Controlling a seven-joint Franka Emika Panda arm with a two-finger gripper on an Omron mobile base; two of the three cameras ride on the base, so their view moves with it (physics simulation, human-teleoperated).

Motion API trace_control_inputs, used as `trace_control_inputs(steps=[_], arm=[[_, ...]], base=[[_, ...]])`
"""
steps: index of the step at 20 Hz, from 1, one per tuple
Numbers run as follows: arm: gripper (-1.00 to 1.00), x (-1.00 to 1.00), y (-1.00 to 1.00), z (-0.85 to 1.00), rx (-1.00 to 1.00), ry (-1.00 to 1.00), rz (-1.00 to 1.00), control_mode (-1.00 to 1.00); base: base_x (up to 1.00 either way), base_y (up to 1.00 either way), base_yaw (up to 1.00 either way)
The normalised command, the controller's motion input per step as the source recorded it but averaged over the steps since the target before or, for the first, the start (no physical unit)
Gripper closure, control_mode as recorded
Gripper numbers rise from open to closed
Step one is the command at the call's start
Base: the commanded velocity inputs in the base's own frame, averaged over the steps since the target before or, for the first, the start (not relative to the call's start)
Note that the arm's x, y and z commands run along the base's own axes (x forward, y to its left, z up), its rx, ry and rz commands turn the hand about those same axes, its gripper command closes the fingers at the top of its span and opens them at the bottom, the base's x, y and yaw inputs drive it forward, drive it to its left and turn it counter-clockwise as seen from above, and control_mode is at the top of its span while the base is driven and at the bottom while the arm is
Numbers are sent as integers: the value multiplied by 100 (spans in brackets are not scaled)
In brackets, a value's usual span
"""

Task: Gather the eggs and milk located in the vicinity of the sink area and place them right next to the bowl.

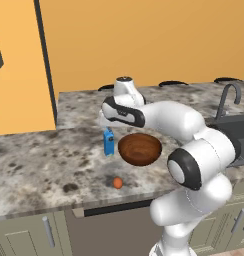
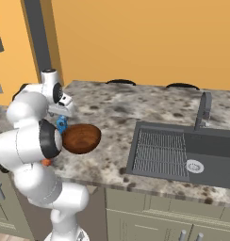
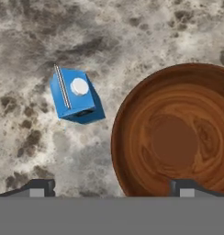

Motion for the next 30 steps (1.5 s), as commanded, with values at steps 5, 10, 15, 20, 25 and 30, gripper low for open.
trace_control_inputs(steps=[5,10,15,20,25,30], arm=[[-100,-85,-13,-21,0,5,3,-100],[-100,-83,2,-24,4,1,11,-100],[-100,-64,12,-44,2,5,13,-100],[-100,-40,10,-40,0,2,11,-100],[-100,27,31,-18,0,0,2,-100],[-100,23,32,-35,0,10,-4,-100]], base=[[0,0,0],[0,0,0],[0,0,0],[0,0,0],[0,0,0],[0,0,0]])
